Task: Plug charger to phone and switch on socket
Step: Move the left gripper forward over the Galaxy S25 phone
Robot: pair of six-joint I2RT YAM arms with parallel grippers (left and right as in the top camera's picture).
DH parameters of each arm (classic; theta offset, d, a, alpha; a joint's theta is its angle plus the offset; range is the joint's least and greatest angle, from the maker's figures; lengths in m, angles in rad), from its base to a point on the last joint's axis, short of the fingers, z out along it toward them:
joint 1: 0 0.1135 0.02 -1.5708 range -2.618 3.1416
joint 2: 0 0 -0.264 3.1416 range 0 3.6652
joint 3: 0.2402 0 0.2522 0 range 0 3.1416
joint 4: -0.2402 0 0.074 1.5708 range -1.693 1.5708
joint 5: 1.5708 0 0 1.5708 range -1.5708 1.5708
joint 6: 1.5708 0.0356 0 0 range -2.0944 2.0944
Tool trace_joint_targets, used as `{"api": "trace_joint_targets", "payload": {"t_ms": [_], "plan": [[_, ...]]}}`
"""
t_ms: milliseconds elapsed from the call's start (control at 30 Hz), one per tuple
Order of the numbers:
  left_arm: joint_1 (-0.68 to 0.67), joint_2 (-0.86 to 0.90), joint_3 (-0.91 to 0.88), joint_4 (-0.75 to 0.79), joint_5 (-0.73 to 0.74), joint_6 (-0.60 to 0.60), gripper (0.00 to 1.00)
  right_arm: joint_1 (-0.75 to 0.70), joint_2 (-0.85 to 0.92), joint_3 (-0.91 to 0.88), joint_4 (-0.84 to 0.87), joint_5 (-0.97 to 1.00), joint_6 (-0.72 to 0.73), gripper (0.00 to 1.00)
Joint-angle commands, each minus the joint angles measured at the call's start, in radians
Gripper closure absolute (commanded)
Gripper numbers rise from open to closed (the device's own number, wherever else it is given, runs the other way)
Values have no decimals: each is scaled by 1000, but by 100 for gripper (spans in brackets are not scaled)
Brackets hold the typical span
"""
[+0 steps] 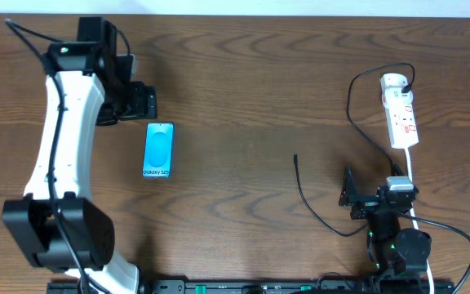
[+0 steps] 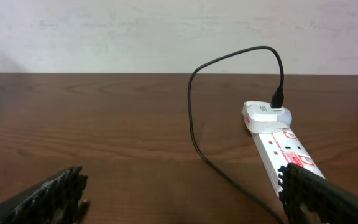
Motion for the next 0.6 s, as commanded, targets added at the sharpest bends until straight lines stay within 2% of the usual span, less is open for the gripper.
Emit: {"api": "trace_joint_targets", "payload": {"t_ms": [0,33,67,100,133,567], "plan": [[-13,39,16,14,5,18,33,6,-6,-1,-5,8,10,1],[-14,46,16,16,5,18,42,6,-6,-1,-5,8,10,1],[-14,58,16,22,5,18,40,6,-6,-1,-5,8,10,1],[-14,62,16,23,5,17,11,6,-6,-1,-5,8,10,1],[-14,66,16,23,5,18,2,6,-6,-1,-5,8,10,1],[-14,84,-97,149,5,18,2,6,-6,-1,-5,8,10,1]]}}
